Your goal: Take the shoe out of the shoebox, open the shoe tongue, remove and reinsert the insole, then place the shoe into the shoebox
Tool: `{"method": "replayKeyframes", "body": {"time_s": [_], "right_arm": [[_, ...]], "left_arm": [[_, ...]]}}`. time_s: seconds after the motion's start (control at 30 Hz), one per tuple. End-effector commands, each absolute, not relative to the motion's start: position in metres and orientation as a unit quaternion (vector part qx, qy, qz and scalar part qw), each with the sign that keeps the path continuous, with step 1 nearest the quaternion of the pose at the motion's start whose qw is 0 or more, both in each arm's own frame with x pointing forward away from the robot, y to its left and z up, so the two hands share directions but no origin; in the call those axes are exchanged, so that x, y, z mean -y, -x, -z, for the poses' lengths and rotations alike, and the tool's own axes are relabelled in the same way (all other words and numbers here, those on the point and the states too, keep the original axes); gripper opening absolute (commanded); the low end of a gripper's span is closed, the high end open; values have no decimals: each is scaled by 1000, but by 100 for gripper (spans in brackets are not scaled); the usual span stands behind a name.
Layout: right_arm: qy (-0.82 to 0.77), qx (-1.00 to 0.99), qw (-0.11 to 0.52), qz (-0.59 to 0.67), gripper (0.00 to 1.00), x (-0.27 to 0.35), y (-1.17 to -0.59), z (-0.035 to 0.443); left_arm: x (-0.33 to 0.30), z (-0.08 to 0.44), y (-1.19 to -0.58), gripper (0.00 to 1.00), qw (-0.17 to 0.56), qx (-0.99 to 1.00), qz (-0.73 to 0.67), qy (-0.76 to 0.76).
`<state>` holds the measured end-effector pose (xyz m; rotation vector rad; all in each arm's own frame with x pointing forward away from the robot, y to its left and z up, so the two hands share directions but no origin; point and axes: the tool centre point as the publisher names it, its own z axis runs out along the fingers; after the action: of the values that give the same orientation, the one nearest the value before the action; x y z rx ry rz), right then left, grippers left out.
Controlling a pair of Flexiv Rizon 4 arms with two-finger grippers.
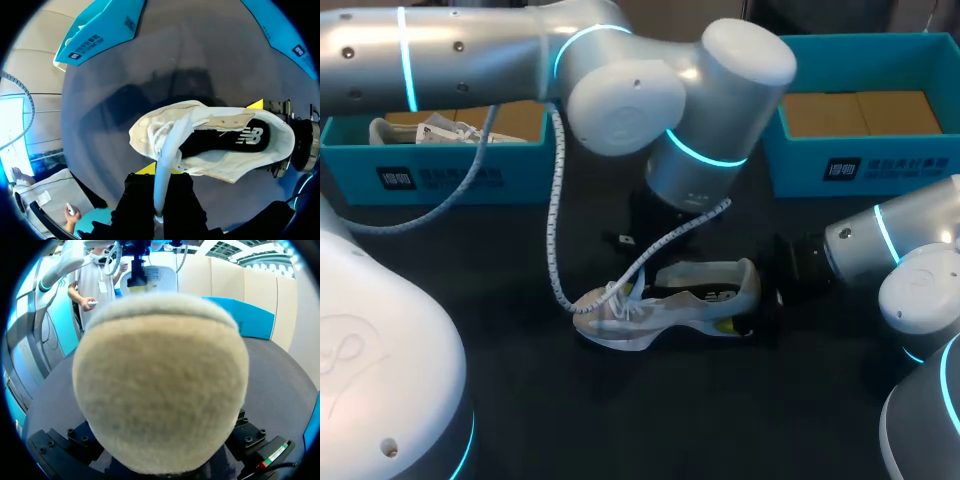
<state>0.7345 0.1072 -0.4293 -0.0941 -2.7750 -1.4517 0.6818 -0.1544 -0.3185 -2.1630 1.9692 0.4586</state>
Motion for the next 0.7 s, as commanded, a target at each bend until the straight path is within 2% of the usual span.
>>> {"method": "replayKeyframes", "body": {"time_s": [0.03, 0.07, 0.17, 0.23, 0.33, 0.5, 0.57, 0.63, 0.7], "right_arm": [[31, 887, 4, 461, 0, -109, -737, 432], [31, 887, 4, 461, 0, -109, -737, 432], [31, 887, 4, 461, 0, -109, -737, 432], [31, 887, 4, 461, 0, -109, -737, 432], [31, 887, 4, 461, 0, -109, -737, 432], [31, 887, 4, 461, 0, -109, -737, 432], [31, 887, 4, 461, 0, -109, -737, 432], [31, 887, 4, 461, 0, -109, -737, 432], [31, 887, 4, 461, 0, -109, -737, 432]], "left_arm": [[146, 324, -675, 2, 89, -626, -129, 764], [145, 325, -676, 7, 83, -624, -125, 767], [140, 328, -678, 11, 71, -620, -119, 773], [135, 330, -679, 39, 64, -617, -120, 776], [126, 334, -681, 45, 56, -607, -121, 783], [110, 337, -679, 49, 50, -598, -123, 791], [104, 338, -679, 59, 43, -592, -127, 795], [99, 339, -680, 57, 45, -590, -129, 795], [95, 339, -679, 60, 42, -591, -126, 796]]}}
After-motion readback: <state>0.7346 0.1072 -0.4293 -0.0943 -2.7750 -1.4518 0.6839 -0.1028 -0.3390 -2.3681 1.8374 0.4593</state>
